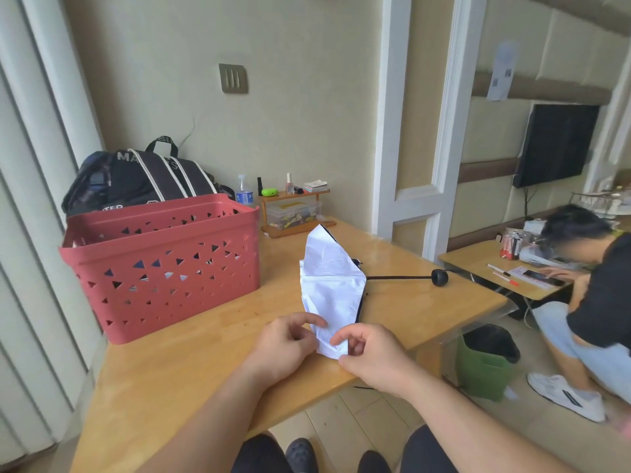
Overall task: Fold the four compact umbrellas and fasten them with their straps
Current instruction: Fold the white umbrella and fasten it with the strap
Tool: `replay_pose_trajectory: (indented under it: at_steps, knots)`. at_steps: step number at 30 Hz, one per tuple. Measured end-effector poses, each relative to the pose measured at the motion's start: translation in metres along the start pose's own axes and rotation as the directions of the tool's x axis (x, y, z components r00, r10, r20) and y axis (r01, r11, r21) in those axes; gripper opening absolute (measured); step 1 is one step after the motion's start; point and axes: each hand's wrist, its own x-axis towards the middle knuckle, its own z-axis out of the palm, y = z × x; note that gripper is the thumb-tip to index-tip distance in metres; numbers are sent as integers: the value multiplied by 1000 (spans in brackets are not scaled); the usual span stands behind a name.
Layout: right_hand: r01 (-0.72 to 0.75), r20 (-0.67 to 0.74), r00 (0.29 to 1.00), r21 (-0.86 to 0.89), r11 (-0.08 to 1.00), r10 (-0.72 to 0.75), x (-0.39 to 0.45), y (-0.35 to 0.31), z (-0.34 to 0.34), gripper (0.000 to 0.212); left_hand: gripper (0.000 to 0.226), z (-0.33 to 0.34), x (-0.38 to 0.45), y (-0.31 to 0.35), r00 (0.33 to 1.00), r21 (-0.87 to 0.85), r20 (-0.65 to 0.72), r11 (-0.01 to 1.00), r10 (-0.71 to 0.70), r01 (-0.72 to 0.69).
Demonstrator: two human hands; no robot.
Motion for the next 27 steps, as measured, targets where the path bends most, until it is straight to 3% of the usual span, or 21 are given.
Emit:
replay_pose_trajectory:
  at_steps: [5, 8, 12, 18, 20, 22, 24, 25, 27]
  knots:
    - [134, -65, 987, -133, 982, -144, -6, 1, 1, 27, 30, 4, -5, 5, 999, 107, 41, 994, -9, 5]
    - [221, -71, 965, -288, 932, -251, -7, 6, 4, 37, 7, 6, -4, 8, 999, 190, -30, 982, 30, -23]
    - [375, -1, 904, -476, 795, -427, -12, 16, 11, 40, 12, 4, -4, 8, 999, 218, -23, 975, 39, -34]
    - [446, 101, 876, -537, 716, -471, -17, 24, 6, 45, 5, 6, -1, 15, 998, 445, 55, 895, 16, -39]
    - [462, 120, 871, -532, 709, -477, -17, 25, 3, 44, 10, 7, 6, 18, 994, 511, 75, 854, 74, -102]
    - [493, 139, 853, -530, 691, -502, -16, 25, 2, 40, 23, 6, 15, 19, 970, 546, 74, 804, 232, -235]
    - [540, 146, 819, -520, 661, -555, -17, 26, 0, 33, 41, 5, 26, 15, 934, 618, 167, 704, 317, -349]
    - [565, 138, 800, -501, 655, -584, -17, 26, -1, 28, 49, 5, 29, 13, 931, 671, 259, 645, 259, -366]
    - [576, 100, 793, -444, 687, -600, -15, 22, -7, 21, 57, 4, 31, 5, 911, 745, 413, 579, -8, -332]
